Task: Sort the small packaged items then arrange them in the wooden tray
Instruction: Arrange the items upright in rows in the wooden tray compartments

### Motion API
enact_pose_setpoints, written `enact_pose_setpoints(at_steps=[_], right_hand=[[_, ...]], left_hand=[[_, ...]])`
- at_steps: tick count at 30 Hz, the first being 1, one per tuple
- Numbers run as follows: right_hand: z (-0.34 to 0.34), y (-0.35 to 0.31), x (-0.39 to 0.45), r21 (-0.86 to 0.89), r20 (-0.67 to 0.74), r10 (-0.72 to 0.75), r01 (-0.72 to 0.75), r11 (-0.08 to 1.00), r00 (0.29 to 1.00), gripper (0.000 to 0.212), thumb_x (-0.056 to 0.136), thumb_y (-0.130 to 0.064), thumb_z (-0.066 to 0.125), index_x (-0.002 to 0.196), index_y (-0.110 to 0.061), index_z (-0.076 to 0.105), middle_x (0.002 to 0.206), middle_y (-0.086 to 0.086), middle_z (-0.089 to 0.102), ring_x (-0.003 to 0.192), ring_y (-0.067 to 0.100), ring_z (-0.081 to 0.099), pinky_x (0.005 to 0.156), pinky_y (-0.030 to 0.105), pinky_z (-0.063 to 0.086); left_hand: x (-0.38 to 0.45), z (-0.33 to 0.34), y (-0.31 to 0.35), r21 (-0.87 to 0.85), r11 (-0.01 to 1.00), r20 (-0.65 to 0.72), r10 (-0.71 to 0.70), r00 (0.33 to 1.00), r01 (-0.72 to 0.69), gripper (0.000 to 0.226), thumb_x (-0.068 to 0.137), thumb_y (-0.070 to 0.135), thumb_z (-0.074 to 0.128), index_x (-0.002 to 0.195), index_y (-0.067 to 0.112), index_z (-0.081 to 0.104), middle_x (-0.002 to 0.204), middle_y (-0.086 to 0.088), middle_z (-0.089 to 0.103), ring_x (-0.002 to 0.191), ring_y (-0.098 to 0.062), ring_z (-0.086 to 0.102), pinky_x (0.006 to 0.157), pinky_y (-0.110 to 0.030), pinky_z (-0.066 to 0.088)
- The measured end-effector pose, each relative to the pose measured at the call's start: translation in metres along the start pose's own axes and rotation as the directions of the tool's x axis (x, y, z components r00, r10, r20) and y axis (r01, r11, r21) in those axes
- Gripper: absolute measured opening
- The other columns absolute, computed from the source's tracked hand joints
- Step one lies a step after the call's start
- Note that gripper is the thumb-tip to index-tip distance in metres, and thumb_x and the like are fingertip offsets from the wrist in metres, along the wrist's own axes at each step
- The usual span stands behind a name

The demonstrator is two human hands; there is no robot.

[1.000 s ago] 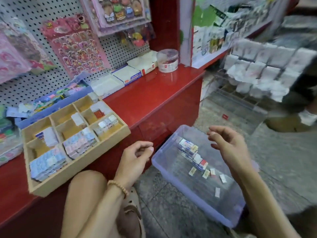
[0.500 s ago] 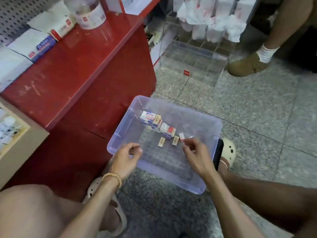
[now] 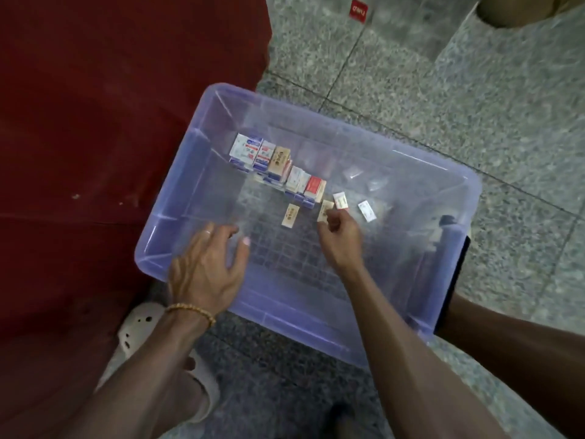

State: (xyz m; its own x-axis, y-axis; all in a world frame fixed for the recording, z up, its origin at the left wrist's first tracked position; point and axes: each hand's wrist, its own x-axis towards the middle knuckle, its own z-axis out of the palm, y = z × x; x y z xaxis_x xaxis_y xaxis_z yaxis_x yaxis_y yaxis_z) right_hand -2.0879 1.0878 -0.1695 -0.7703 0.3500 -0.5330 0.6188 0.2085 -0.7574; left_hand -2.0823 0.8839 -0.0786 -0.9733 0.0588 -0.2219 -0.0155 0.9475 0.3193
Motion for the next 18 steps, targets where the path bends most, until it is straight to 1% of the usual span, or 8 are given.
enact_pose_setpoints(at_steps=[3, 5, 7, 8, 10, 13, 15, 18], right_hand=[[0.019, -0.003, 0.03, 0.015, -0.079, -0.033, 0.034, 0.999, 0.996, 0.011, 0.091, -0.018, 0.068, 0.09, -0.025, 0.06, 0.073, -0.017, 0.056, 0.061, -0.011, 0.053, 0.056, 0.011, 0.036], [0.031, -0.005, 0.05, 0.001, -0.092, -0.024, 0.024, 1.0, 0.996, 0.016, 0.088, -0.022, 0.072, 0.1, -0.016, 0.064, 0.083, -0.01, 0.063, 0.071, -0.006, 0.059, 0.062, 0.008, 0.041], [0.044, -0.004, 0.069, -0.046, -0.128, -0.01, 0.004, 0.999, 0.992, 0.03, 0.084, -0.031, 0.073, 0.105, -0.011, 0.064, 0.098, 0.004, 0.069, 0.088, 0.017, 0.066, 0.078, 0.031, 0.053], [0.049, -0.008, 0.074, -0.067, -0.133, 0.013, -0.022, 0.998, 0.991, 0.036, 0.082, -0.036, 0.074, 0.104, -0.01, 0.063, 0.103, 0.008, 0.069, 0.093, 0.025, 0.065, 0.082, 0.038, 0.053], [0.06, -0.01, 0.083, -0.065, -0.131, 0.067, -0.076, 0.995, 0.989, 0.048, 0.078, -0.046, 0.076, 0.106, -0.01, 0.061, 0.107, 0.01, 0.065, 0.095, 0.028, 0.063, 0.084, 0.042, 0.053], [0.067, -0.007, 0.093, 0.051, -0.142, 0.189, -0.184, 0.982, 0.972, 0.065, 0.061, -0.056, 0.082, 0.105, -0.014, 0.059, 0.108, 0.01, 0.064, 0.088, 0.027, 0.067, 0.077, 0.045, 0.059], [0.066, -0.006, 0.098, 0.086, -0.131, 0.225, -0.215, 0.973, 0.965, 0.06, 0.059, -0.049, 0.087, 0.1, -0.013, 0.062, 0.104, 0.01, 0.066, 0.083, 0.025, 0.068, 0.071, 0.042, 0.06], [0.065, -0.007, 0.099, 0.09, -0.101, 0.216, -0.208, 0.974, 0.971, 0.057, 0.064, -0.042, 0.088, 0.105, -0.007, 0.069, 0.096, 0.007, 0.072, 0.076, 0.017, 0.068, 0.057, 0.024, 0.052]], left_hand=[[0.002, 0.0, 0.003, 0.029, 1.0, -0.022, 0.004, 1.0, -0.004, 0.044, 0.09, 0.048, 0.038, 0.109, 0.016, 0.063, 0.102, -0.007, 0.066, 0.096, -0.033, 0.062, 0.068, -0.042, 0.051], [0.002, -0.001, 0.005, 0.035, 0.999, -0.037, 0.003, 0.999, -0.001, 0.043, 0.09, 0.047, 0.04, 0.107, 0.016, 0.064, 0.101, -0.007, 0.066, 0.094, -0.033, 0.063, 0.066, -0.04, 0.051], [0.001, 0.0, 0.005, 0.029, 1.0, -0.035, -0.007, 0.999, 0.008, 0.042, 0.09, 0.047, 0.041, 0.108, 0.016, 0.063, 0.101, -0.005, 0.066, 0.093, -0.031, 0.064, 0.065, -0.038, 0.05], [0.002, 0.0, 0.005, 0.022, 1.0, -0.036, -0.013, 0.999, 0.014, 0.041, 0.09, 0.046, 0.041, 0.108, 0.016, 0.063, 0.101, -0.004, 0.066, 0.093, -0.029, 0.064, 0.065, -0.037, 0.049], [0.002, 0.001, 0.004, 0.008, 1.0, -0.043, -0.024, 0.999, 0.025, 0.039, 0.089, 0.045, 0.043, 0.11, 0.017, 0.062, 0.1, -0.002, 0.066, 0.093, -0.027, 0.064, 0.065, -0.036, 0.049], [0.001, 0.003, 0.003, -0.007, 0.999, -0.053, -0.034, 0.998, 0.034, 0.037, 0.089, 0.044, 0.045, 0.111, 0.017, 0.06, 0.099, 0.0, 0.066, 0.091, -0.024, 0.063, 0.066, -0.034, 0.048], [0.001, 0.003, 0.003, -0.016, 0.999, -0.064, -0.042, 0.997, 0.042, 0.036, 0.089, 0.043, 0.046, 0.111, 0.019, 0.06, 0.097, 0.002, 0.066, 0.089, -0.023, 0.063, 0.065, -0.032, 0.046], [0.0, 0.004, 0.002, -0.026, 0.999, -0.08, -0.045, 0.996, 0.043, 0.036, 0.089, 0.043, 0.044, 0.111, 0.019, 0.059, 0.094, 0.003, 0.065, 0.087, -0.023, 0.064, 0.063, -0.031, 0.045]])
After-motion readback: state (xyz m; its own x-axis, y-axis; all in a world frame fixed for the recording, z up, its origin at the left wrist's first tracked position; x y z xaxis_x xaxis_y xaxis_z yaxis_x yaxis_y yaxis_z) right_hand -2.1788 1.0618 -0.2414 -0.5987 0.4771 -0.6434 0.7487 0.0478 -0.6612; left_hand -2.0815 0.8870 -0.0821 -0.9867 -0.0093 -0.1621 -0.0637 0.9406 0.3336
